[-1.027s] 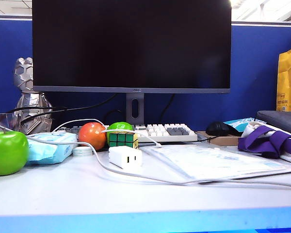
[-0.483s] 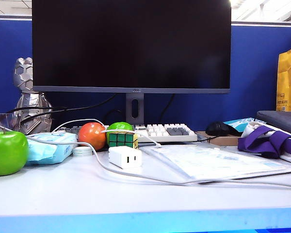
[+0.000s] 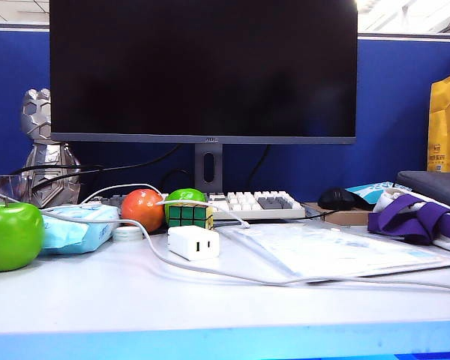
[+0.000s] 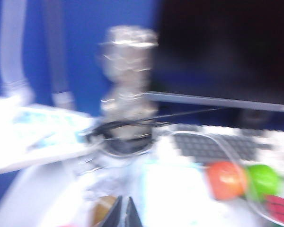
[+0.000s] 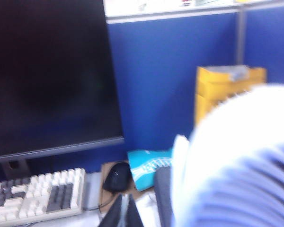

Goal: Pick up the Type-C charging cable and the charging base, insert one end of the Type-C charger into the corresponding slot on the base, and finally place the plugged-in charger back on the table.

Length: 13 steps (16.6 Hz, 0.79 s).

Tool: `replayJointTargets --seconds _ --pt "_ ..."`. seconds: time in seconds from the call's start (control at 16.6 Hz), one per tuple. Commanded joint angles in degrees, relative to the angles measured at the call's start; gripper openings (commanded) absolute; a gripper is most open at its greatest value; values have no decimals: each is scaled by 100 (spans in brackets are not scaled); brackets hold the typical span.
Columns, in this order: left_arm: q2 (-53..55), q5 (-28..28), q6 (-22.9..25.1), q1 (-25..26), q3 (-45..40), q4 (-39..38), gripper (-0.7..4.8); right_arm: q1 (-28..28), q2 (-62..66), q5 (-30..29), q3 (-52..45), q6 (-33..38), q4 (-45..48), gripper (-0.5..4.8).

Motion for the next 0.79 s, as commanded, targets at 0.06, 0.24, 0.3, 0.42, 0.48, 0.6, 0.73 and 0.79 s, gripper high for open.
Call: replayJointTargets --seconds 0.06,0.24,0.3,0.42,0.48,0.6,0.73,0.79 --pt "758 721 -2 11 946 -656 -5 13 968 -553 778 -24 72 -1" --pt "1681 1360 138 -59 2105 -1316 -5 435 2435 -1141 2055 -619 -284 -1" --pt "1821 1447 111 -111 2282 -1305 -5 629 2833 -1320 2343 -787 -428 -1" --pt "2079 1840 109 -286 2581 -1355 -5 1106 3622 -1941 2728 -1093 -555 -1" --pt "2199 1976 107 -400 2717 -1478 -5 1340 3958 -2085 2839 -1294 -557 -1" --pt "2404 2135 -428 -682 2883 -1668 -5 1825 4548 -2194 2997 -1722 -562 -1" --pt "2522 2288 -577 -885 2883 -1687 -5 2234 5021 -2214 3032 -2218 -540 -1" --pt "2579 2284 -577 -1012 2883 -1694 -5 2409 5228 -2210 3032 -2468 -542 -1"
